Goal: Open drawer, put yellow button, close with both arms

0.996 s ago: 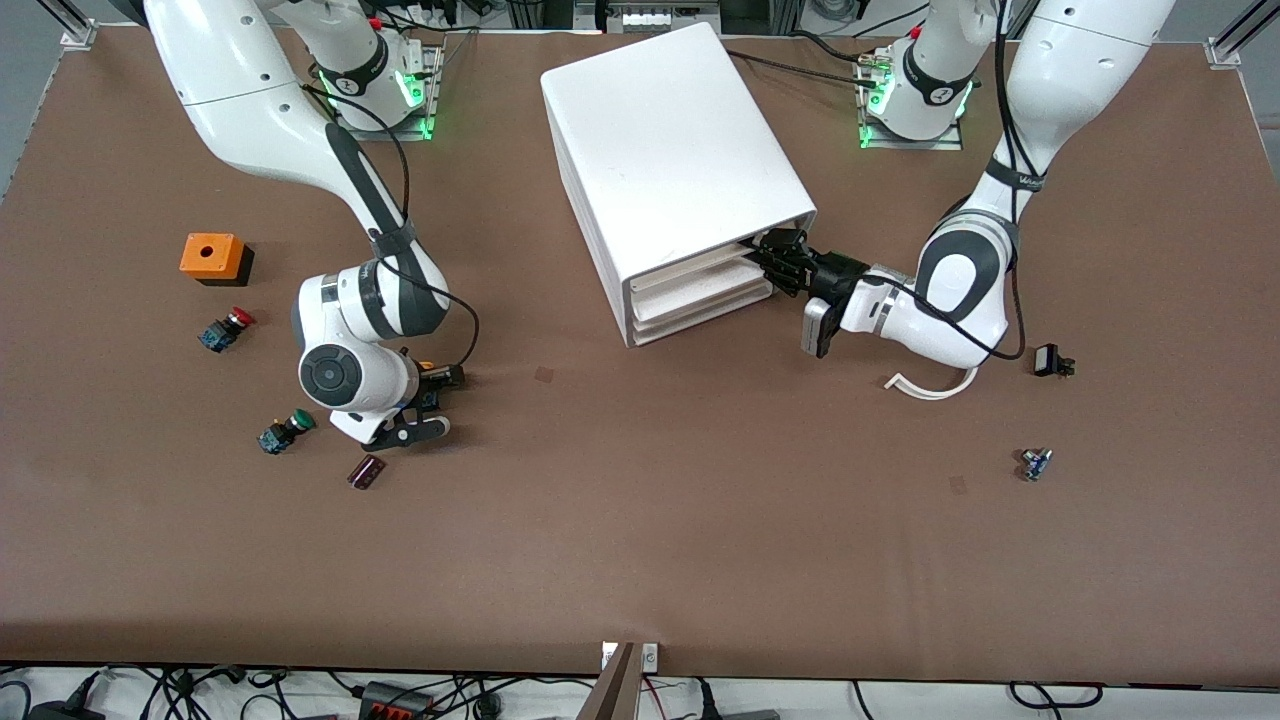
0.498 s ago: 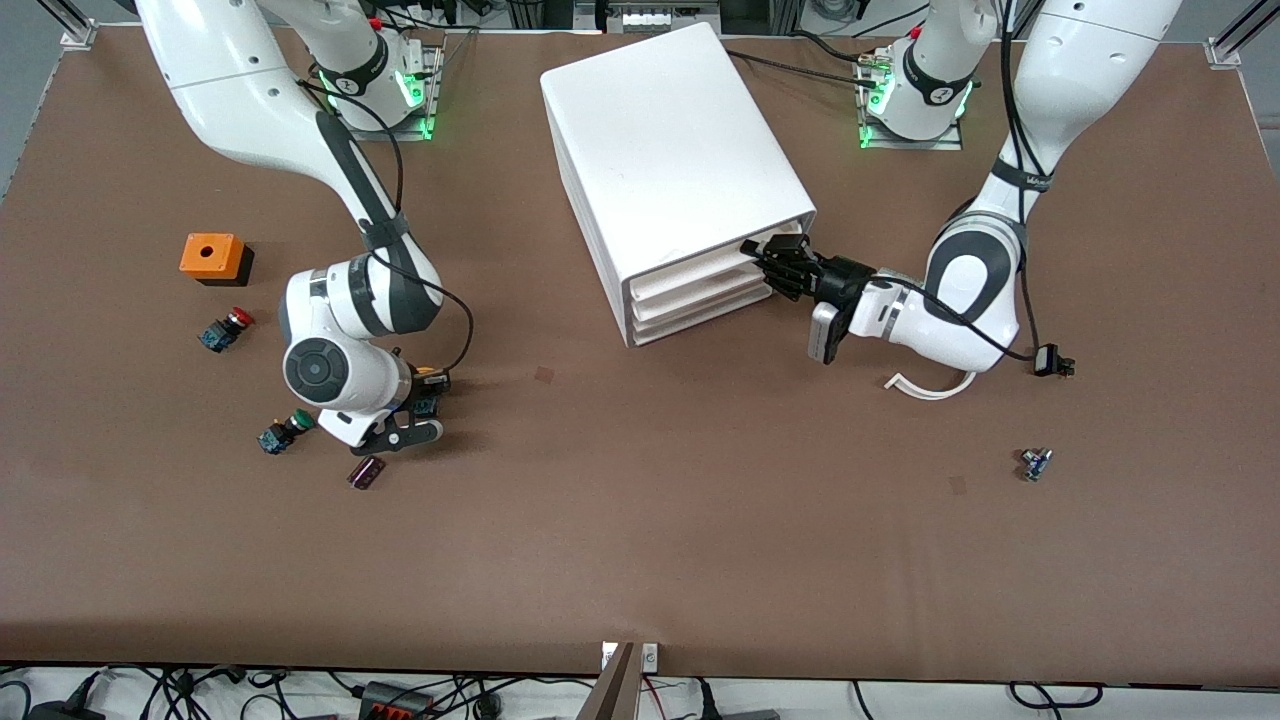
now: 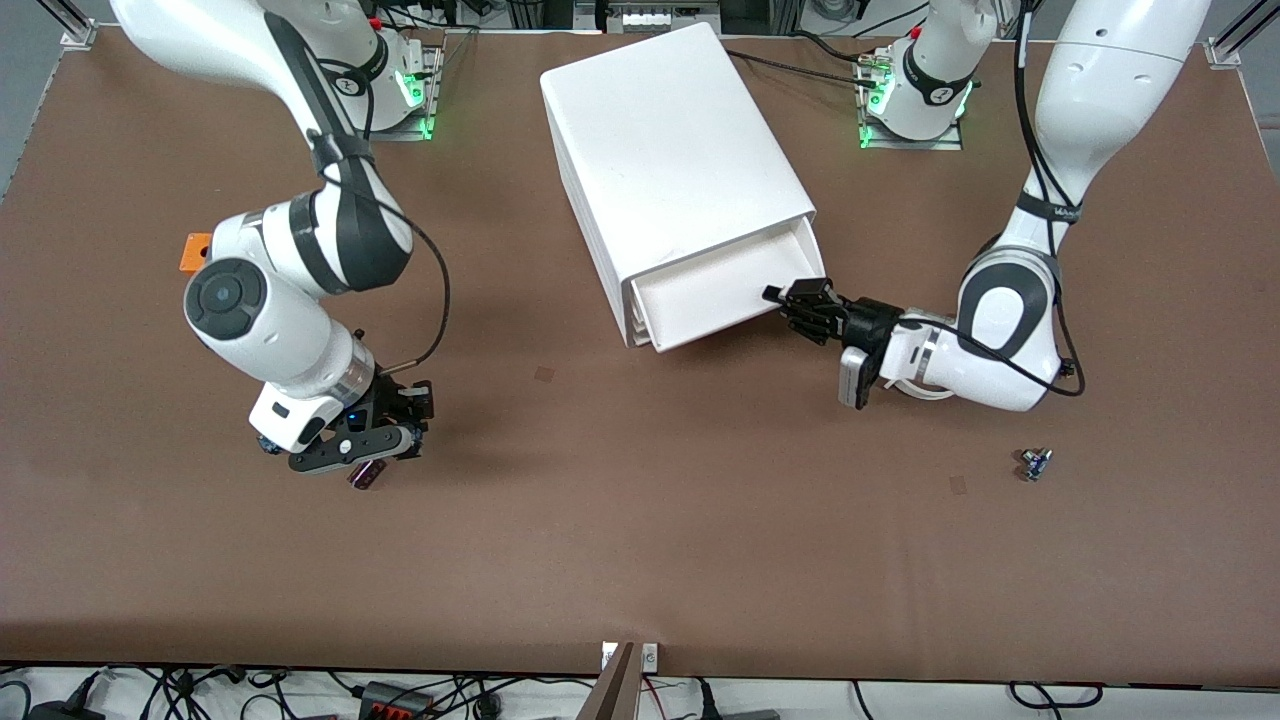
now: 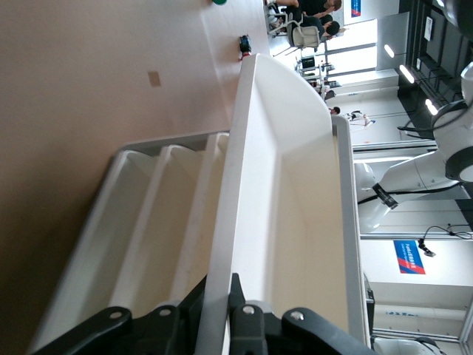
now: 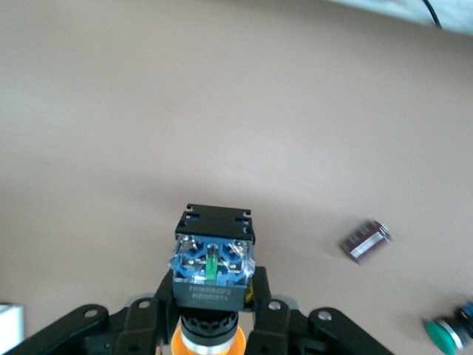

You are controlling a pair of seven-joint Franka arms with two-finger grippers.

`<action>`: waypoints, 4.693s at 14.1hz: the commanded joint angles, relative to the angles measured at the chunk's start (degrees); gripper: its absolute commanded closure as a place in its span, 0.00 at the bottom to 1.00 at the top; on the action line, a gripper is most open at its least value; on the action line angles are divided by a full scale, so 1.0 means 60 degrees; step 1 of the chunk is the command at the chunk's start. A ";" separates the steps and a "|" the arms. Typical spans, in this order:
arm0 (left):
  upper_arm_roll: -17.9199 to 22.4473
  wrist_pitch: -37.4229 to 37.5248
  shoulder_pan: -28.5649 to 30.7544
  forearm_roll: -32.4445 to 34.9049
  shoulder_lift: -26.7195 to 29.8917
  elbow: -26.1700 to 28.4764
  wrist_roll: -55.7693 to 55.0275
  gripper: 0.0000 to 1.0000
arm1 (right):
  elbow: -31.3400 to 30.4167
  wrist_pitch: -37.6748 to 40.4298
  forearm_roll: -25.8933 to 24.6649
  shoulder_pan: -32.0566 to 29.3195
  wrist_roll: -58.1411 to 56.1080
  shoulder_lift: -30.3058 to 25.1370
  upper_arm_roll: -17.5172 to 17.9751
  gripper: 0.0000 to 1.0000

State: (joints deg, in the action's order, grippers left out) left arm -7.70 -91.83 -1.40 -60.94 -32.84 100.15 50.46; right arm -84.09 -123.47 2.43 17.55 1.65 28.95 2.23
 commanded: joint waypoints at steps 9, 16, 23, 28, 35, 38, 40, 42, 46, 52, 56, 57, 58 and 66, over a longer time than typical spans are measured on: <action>0.0419 -0.0178 0.0071 0.0650 -0.0313 -0.1105 -0.0715 0.00 | 0.3261 0.0276 0.0020 0.2685 0.2476 0.1091 0.0447 1.00; 0.0405 0.2090 0.0350 0.3575 -0.0108 -0.3826 -0.5460 0.00 | 0.4010 0.0188 -0.0009 0.4002 0.4236 0.1707 0.0375 1.00; 0.0229 0.2298 -0.0396 0.8173 0.0493 -0.4765 -0.7941 0.00 | 0.4200 0.0188 -0.0024 0.4384 0.4501 0.2380 0.0360 1.00; 0.0316 0.1523 -0.0719 1.1035 0.0420 -0.5631 -0.7941 0.00 | 0.4200 0.0174 -0.0024 0.4677 0.4530 0.2615 0.0360 1.00; 0.0375 0.0995 -0.0543 1.0934 0.0434 -0.5778 -0.9230 0.00 | 0.4200 0.0320 -0.0024 0.4970 0.4530 0.2821 0.0375 1.00; 0.0361 0.1009 -0.0529 1.0934 0.0449 -0.5778 -0.9566 0.00 | 0.4200 0.0553 -0.0024 0.5029 0.4516 0.2821 0.0360 1.00; 0.0361 0.1009 -0.0529 1.0919 0.0449 -0.5763 -0.9670 0.00 | 0.4200 0.0773 -0.0024 0.5029 0.4516 0.2806 0.0360 1.00; 0.0346 0.1009 -0.0529 1.0919 0.0449 -0.5763 -0.9670 0.00 | 0.4200 0.1138 -0.0024 0.5058 0.4530 0.2806 0.0375 1.00; 0.0317 0.1009 -0.0529 1.0919 0.0449 -0.5763 -0.9684 0.00 | 0.4462 0.1316 -0.0024 0.5073 0.4530 0.2806 0.0375 0.93; 0.0302 0.1009 -0.0529 1.0905 0.0449 -0.5763 -0.9684 0.00 | 0.4917 0.1184 -0.0024 0.5073 0.4836 0.2777 0.0228 0.00; 0.0258 0.0980 -0.0587 1.0687 0.0478 -0.5778 -1.0398 0.00 | 0.5327 0.1301 -0.0038 0.5088 0.4955 0.2645 -0.0137 0.00; 0.0258 0.0892 -0.0616 1.0380 0.0478 -0.5793 -1.0852 0.00 | 0.5342 0.1345 -0.0038 0.4972 0.4955 0.2587 -0.0167 0.00; 0.0258 0.0674 -0.0645 1.0232 0.0478 -0.5778 -1.1248 0.00 | 0.5343 0.1490 -0.0038 0.4898 0.4941 0.2514 -0.0196 0.00; 0.0229 -0.1668 -0.2050 0.9952 0.0390 -0.4697 -1.4793 0.00 | 0.5284 0.3847 -0.0053 0.4241 0.4209 0.2089 -0.1778 0.00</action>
State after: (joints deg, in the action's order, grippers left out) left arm -6.56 -97.70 -11.95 -0.40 -30.58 68.62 -34.22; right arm -52.27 -103.59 2.30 45.18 28.46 42.08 -7.73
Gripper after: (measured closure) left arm 0.000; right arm 0.000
